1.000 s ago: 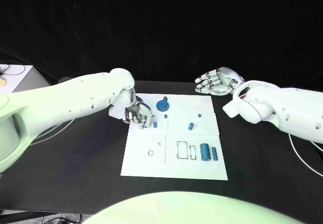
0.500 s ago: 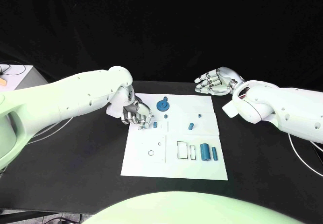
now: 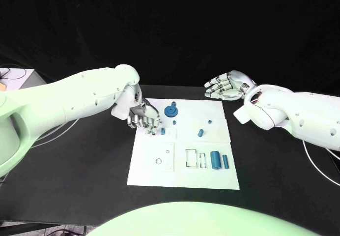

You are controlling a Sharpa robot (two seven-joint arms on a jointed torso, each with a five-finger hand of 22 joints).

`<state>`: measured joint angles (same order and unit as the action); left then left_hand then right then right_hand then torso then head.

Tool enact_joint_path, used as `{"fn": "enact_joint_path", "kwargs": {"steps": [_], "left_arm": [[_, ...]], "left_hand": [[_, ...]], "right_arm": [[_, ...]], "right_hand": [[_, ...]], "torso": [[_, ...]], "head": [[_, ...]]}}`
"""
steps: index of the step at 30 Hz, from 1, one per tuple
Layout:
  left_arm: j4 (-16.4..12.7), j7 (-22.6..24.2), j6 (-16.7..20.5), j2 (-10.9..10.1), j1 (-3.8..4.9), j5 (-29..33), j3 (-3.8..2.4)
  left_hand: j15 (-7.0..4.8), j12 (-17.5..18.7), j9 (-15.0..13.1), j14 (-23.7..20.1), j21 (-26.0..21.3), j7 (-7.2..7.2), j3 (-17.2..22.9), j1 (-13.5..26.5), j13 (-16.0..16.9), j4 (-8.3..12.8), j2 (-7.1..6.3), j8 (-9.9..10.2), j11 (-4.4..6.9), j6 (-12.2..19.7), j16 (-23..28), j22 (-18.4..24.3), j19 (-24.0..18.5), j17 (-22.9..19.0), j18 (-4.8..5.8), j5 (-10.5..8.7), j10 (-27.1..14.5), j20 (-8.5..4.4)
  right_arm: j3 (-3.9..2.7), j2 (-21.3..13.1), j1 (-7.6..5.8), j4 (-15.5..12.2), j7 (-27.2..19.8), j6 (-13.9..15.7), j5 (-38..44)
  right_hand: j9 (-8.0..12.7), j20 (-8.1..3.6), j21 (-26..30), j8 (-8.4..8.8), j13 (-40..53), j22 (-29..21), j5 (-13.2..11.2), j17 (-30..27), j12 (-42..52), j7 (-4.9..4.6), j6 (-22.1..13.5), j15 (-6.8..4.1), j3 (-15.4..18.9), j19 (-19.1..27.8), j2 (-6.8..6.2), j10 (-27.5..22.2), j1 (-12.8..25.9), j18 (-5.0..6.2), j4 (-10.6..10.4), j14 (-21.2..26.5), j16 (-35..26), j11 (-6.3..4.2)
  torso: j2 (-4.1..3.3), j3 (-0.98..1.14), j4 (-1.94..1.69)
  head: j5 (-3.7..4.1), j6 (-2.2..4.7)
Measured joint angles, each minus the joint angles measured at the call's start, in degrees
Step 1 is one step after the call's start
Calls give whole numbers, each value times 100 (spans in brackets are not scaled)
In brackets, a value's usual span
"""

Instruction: Assemble the parts on the task board

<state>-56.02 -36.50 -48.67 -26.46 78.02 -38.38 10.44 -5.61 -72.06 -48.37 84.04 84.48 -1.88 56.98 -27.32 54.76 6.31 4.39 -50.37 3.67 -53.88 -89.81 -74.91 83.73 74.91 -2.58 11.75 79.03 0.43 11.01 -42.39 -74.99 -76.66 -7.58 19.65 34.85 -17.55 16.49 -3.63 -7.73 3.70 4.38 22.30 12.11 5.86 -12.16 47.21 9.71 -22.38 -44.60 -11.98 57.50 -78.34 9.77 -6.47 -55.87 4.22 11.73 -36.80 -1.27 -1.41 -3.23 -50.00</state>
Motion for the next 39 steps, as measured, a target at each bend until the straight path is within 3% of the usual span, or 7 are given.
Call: {"fn": "enact_joint_path", "kwargs": {"steps": [11,26,39], "left_arm": [[226,-18,-146,132,1,15,9],[283,-41,-320,161,-9,31,38],[279,-42,-287,175,-119,29,108]], "left_hand": [[0,0,-7,0,0,0,-1,0,11,1,0,27,0,0,0,0,0,0,0,19,0,0],[0,0,-21,0,0,-1,-8,-23,22,8,-23,32,-1,-1,0,0,0,0,0,18,1,0],[0,0,-28,0,0,-1,-12,-23,32,11,-23,33,-2,-1,0,0,0,0,0,10,2,0]], "right_arm": [[0,6,0,-5,1,-3,0],[0,10,0,-7,2,-7,0],[0,9,0,-10,3,-8,0]], "right_hand": [[0,0,0,0,0,0,0,0,0,0,0,0,0,0,0,0,0,0,0,0,0,0],[0,0,0,0,0,0,0,1,0,0,0,0,0,0,0,0,0,0,0,0,0,0],[0,0,0,0,0,1,0,1,0,0,0,0,0,0,0,0,0,0,0,0,0,0]], "torso": [[-3,-4,-2],[2,-6,-7],[1,-5,-7]], "head": [[4,0],[5,0],[14,0]]}}
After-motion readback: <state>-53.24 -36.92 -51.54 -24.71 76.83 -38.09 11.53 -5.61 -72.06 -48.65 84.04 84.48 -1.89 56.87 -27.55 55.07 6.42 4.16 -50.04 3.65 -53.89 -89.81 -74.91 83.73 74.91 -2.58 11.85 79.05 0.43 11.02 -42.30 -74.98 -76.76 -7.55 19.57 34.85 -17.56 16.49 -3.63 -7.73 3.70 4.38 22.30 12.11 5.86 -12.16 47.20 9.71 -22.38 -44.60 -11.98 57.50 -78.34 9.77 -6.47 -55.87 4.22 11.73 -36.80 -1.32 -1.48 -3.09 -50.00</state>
